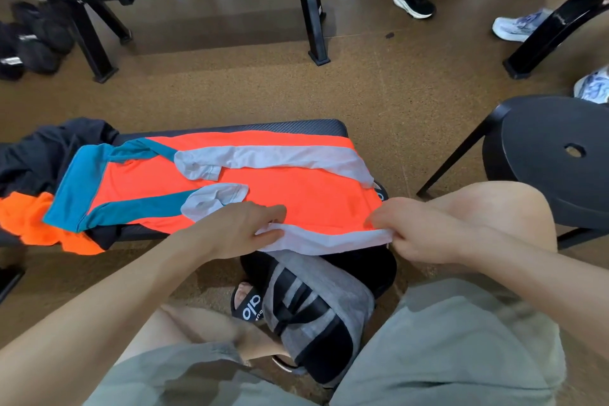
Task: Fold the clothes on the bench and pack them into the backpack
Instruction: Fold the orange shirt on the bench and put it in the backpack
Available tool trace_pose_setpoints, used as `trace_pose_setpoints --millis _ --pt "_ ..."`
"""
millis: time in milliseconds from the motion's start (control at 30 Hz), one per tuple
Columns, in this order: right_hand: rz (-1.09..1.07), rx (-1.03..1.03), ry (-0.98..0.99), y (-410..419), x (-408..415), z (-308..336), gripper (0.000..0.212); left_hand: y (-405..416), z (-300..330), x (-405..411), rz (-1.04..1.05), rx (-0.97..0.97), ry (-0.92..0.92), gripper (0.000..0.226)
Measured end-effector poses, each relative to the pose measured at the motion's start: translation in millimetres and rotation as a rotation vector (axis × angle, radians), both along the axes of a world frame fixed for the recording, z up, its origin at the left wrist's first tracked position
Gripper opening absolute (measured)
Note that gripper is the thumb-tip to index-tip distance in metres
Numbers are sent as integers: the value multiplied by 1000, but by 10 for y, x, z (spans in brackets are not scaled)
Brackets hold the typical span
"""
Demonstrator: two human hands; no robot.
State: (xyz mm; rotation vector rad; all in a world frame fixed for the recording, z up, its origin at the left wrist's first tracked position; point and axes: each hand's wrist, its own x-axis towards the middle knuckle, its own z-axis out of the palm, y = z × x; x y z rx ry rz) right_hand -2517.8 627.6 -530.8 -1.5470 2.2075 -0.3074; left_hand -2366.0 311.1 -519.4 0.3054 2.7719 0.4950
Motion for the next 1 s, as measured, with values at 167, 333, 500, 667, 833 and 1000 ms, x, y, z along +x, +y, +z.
trace_pose_setpoints --millis 167,333,500,667,833,1000 --pt "-151 162 -119 -5 -85 26 7 -30 13 -39 42 34 -8 9" --pt "-345 129 -226 -80 -146 87 16 -42 59 -118 131 67 45 14" --pt "-263 56 -214 -279 273 -112 25 0 80 -182 113 65 48 9" --pt "-440 18 171 -493 947 -532 37 20 89 -166 112 124 3 27" --pt "-702 -61 236 -623 1091 -697 39 29 73 -131 149 175 -26 28" --pt "-710 -152 303 -655 1050 -669 16 54 56 -118 136 209 -23 34"
